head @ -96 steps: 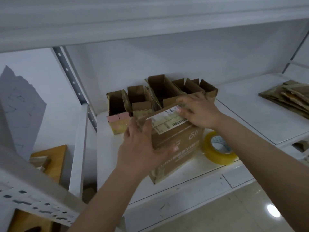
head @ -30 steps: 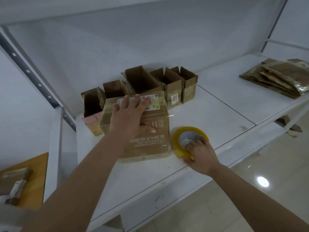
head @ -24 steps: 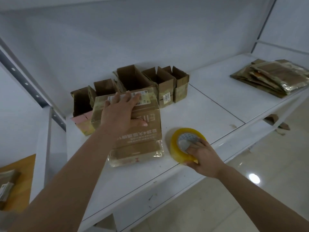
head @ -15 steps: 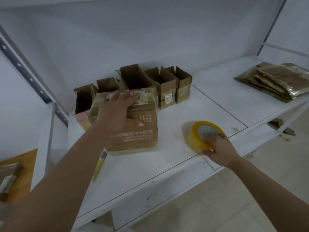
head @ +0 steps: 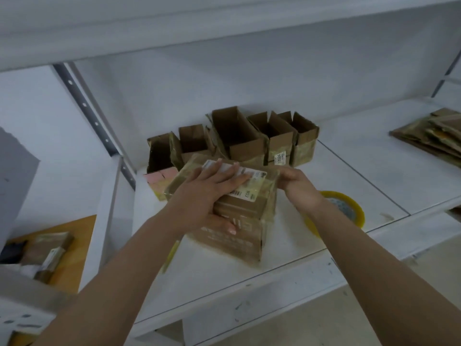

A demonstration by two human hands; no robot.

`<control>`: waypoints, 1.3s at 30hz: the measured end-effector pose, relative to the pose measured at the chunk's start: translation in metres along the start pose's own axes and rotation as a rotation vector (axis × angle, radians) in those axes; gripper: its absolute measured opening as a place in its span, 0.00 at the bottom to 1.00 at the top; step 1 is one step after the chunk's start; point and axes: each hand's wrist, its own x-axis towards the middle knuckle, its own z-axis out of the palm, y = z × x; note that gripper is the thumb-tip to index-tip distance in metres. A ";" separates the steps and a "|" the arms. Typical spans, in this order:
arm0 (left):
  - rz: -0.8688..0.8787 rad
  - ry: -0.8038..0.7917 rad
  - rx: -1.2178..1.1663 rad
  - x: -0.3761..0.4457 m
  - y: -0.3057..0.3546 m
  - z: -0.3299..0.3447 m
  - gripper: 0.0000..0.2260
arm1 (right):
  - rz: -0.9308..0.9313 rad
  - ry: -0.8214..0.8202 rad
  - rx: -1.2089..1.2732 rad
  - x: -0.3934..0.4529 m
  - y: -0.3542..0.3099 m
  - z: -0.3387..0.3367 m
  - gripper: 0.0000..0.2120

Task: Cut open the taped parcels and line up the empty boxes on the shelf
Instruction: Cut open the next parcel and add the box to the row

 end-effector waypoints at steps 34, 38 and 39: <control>-0.258 0.785 -0.911 -0.042 0.035 0.053 0.23 | -0.549 0.275 -0.565 -0.073 0.013 0.034 0.32; -0.242 0.843 -0.869 -0.042 0.035 0.063 0.25 | -0.557 0.331 -0.538 -0.077 0.015 0.037 0.33; -0.251 0.838 -0.908 -0.044 0.035 0.064 0.26 | -0.538 0.330 -0.503 -0.079 0.015 0.038 0.33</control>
